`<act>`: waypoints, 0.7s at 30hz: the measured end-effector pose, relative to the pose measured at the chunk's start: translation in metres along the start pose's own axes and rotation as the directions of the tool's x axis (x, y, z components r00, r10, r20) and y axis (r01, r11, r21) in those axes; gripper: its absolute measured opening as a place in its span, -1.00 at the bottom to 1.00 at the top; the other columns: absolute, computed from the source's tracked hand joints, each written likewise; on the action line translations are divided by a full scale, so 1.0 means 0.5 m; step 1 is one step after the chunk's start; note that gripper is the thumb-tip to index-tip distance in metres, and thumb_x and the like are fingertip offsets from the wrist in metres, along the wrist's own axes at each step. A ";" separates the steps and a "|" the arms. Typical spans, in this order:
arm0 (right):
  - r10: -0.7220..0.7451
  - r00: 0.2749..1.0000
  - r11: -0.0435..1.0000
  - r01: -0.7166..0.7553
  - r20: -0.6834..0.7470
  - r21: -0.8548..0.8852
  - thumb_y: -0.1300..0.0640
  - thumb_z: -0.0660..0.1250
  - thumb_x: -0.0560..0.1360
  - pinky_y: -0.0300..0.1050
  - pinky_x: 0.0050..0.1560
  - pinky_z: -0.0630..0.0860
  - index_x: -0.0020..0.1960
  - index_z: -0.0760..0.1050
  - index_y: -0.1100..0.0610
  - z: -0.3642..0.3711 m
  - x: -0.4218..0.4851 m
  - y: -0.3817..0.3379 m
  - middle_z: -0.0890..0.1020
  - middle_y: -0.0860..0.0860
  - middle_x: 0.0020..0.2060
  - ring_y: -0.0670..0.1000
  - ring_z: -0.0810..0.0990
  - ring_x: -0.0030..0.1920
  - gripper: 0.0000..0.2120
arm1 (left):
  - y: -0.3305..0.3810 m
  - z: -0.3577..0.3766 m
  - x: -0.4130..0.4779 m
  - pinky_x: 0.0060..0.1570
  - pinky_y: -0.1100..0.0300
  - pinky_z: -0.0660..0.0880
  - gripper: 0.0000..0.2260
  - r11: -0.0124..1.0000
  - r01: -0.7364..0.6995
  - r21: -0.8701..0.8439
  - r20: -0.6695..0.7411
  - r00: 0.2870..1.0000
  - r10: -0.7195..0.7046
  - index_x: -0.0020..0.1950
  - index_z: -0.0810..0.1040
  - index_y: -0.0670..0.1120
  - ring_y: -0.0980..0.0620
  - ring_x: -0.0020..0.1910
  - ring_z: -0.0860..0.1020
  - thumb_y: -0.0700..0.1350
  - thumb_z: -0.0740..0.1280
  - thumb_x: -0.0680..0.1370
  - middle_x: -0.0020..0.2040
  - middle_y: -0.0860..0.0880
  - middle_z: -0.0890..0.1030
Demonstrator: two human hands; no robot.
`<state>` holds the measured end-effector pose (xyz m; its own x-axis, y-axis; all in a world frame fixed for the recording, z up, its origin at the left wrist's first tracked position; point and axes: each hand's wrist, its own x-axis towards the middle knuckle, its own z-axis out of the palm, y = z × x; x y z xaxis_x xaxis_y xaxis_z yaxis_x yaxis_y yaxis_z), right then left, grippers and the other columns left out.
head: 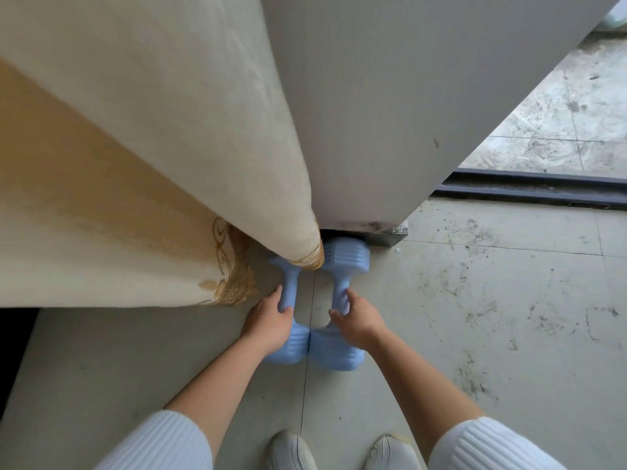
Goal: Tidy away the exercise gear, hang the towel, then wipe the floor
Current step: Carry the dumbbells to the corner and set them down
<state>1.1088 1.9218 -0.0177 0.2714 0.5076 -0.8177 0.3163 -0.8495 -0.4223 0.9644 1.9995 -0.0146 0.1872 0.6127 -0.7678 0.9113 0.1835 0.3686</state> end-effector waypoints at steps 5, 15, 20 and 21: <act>-0.077 0.996 0.992 0.072 -0.044 -0.100 0.10 0.16 0.60 -0.04 0.15 0.48 0.46 0.24 0.15 -0.059 -0.209 -0.069 0.52 0.15 0.27 0.17 0.53 0.19 -0.56 | 0.040 -0.078 -0.210 0.27 0.12 0.37 -0.57 0.999 0.016 -0.052 -0.072 0.997 -0.020 0.48 0.28 -0.03 -0.11 0.35 0.41 -0.11 0.17 0.60 0.40 -0.12 0.42; -0.367 0.930 0.882 0.352 0.015 -0.314 0.11 0.22 0.55 -0.04 0.04 0.49 0.33 0.38 0.15 -0.199 -0.784 -0.277 0.53 0.13 0.23 0.18 0.52 0.16 -0.64 | 0.136 -0.277 -0.798 0.18 0.13 0.37 -0.62 0.994 -0.005 -0.108 -0.298 0.954 -0.028 0.42 0.37 -0.02 -0.10 0.28 0.46 -0.10 0.18 0.59 0.32 -0.08 0.51; -0.535 0.829 0.666 0.532 0.163 -0.523 0.02 0.20 0.56 -0.02 0.06 0.47 0.26 0.38 0.15 -0.213 -0.998 -0.282 0.51 0.11 0.18 0.16 0.50 0.18 -0.67 | 0.133 -0.254 -1.064 0.20 0.13 0.36 -0.60 0.972 0.014 -0.235 -0.457 0.881 -0.123 0.44 0.33 -0.01 -0.05 0.32 0.42 -0.13 0.15 0.59 0.37 -0.03 0.45; -0.552 0.806 0.614 0.565 0.211 -0.552 0.01 0.20 0.55 0.00 0.10 0.47 0.27 0.37 0.14 -0.211 -1.041 -0.268 0.50 0.10 0.21 0.16 0.49 0.20 -0.65 | 0.126 -0.234 -1.119 0.20 0.12 0.37 -0.60 0.961 0.018 -0.275 -0.490 0.858 -0.156 0.43 0.33 -0.02 -0.05 0.31 0.42 -0.14 0.15 0.58 0.36 -0.03 0.45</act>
<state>1.0211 1.7867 0.5057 -0.1477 0.8482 -0.5087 0.8491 -0.1550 -0.5049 0.8743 1.7581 0.4995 -0.1611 0.8733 -0.4597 0.7783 0.3989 0.4850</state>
